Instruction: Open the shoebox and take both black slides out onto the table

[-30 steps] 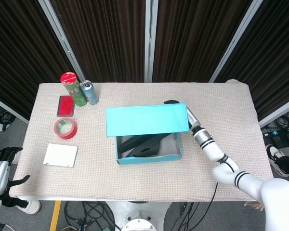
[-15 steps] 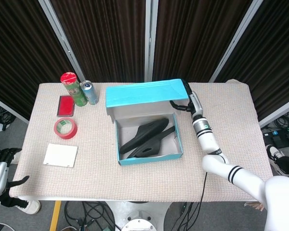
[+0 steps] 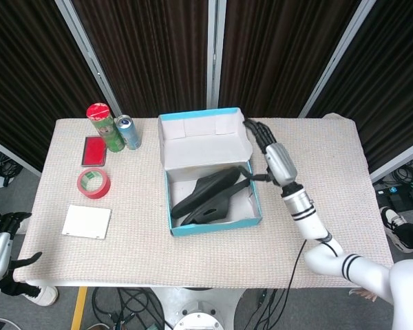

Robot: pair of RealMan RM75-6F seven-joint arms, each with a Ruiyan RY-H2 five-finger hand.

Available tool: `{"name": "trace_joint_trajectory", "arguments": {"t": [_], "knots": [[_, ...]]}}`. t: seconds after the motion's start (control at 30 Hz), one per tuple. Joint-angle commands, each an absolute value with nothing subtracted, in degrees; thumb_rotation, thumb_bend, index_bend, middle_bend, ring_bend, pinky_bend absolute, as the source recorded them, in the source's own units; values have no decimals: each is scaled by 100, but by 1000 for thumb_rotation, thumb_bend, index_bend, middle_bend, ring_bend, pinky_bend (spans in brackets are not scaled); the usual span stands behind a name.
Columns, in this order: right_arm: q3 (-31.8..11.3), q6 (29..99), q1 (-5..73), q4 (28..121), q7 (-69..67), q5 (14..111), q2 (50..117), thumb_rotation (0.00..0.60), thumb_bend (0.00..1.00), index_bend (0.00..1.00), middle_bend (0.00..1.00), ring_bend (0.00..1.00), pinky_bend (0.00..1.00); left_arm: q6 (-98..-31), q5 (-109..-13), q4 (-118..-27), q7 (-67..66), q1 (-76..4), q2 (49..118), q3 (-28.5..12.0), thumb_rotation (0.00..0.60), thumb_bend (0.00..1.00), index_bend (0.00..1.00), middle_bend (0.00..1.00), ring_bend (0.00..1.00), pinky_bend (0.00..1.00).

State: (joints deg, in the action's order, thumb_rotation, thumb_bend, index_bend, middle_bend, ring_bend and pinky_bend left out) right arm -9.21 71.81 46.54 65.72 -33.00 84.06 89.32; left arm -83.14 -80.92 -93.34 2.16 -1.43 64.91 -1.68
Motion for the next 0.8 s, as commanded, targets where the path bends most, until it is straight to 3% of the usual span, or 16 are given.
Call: {"name": "trace_joint_trajectory", "arguments": {"t": [0.03, 0.4, 0.8], "knots": [[-234, 6816, 4602, 6912, -2286, 9106, 8494, 600, 132, 0, 0, 0, 0, -8315, -8098, -9346, 205, -143, 6499, -164, 600, 60, 207, 164, 115, 242], [-123, 6101, 4910, 6054, -1381, 9302, 9211, 600, 110, 0, 0, 0, 0, -8311, -8062, -9292, 319, -86, 6515, -127, 600, 60, 208, 164, 115, 242], [-61, 6528, 5158, 4531, -1653, 9783, 10419, 600, 109, 0, 0, 0, 0, -8202, -8064, -9150, 585, -107, 6546, -119, 600, 60, 208, 164, 115, 242]]}}
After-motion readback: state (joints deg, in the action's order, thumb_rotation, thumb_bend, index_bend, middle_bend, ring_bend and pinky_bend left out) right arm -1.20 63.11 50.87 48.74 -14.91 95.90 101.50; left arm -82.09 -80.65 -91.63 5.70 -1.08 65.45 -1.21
